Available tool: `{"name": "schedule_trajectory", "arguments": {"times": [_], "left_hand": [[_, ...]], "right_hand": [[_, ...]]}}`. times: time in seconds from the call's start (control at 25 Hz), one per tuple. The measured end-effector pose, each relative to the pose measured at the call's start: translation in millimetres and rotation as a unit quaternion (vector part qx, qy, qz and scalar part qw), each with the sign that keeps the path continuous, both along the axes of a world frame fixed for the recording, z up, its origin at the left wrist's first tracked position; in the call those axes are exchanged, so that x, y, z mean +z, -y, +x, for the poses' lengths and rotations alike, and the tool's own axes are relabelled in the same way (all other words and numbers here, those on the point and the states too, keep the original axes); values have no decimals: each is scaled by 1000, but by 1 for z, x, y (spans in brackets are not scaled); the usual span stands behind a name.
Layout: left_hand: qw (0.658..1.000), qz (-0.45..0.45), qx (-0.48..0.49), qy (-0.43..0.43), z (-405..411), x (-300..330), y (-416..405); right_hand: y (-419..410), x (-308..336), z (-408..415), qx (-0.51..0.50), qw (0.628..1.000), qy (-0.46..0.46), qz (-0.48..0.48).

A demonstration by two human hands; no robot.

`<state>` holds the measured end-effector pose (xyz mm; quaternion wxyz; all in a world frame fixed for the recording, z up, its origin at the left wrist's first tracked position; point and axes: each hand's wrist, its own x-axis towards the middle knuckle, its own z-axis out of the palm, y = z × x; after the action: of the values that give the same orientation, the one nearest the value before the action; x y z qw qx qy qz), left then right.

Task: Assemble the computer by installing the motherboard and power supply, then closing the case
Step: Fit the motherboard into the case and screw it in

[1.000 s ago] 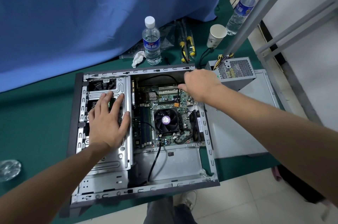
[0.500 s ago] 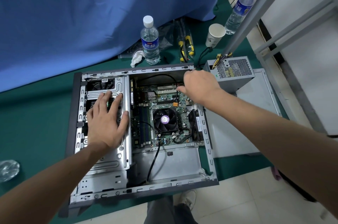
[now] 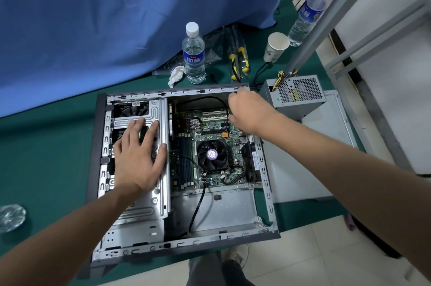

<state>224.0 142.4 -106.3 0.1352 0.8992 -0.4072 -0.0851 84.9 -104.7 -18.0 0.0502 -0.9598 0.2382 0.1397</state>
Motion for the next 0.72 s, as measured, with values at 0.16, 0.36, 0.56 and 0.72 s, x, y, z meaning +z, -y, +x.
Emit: {"name": "schedule_trajectory", "arguments": {"times": [0.16, 0.36, 0.56, 0.72], "left_hand": [[1000, 8, -3, -2, 0, -1, 0], [1000, 13, -5, -9, -2, 3, -1], [1000, 22, -6, -14, -1, 7, 0], [1000, 23, -3, -14, -2, 11, 1]], "right_hand": [[0, -7, 0, -94, 995, 10, -38], [7, 10, -6, -102, 995, -9, -20], [11, 23, -61, -326, 909, 167, 198], [-9, 13, -122, -508, 599, 260, 561]]}}
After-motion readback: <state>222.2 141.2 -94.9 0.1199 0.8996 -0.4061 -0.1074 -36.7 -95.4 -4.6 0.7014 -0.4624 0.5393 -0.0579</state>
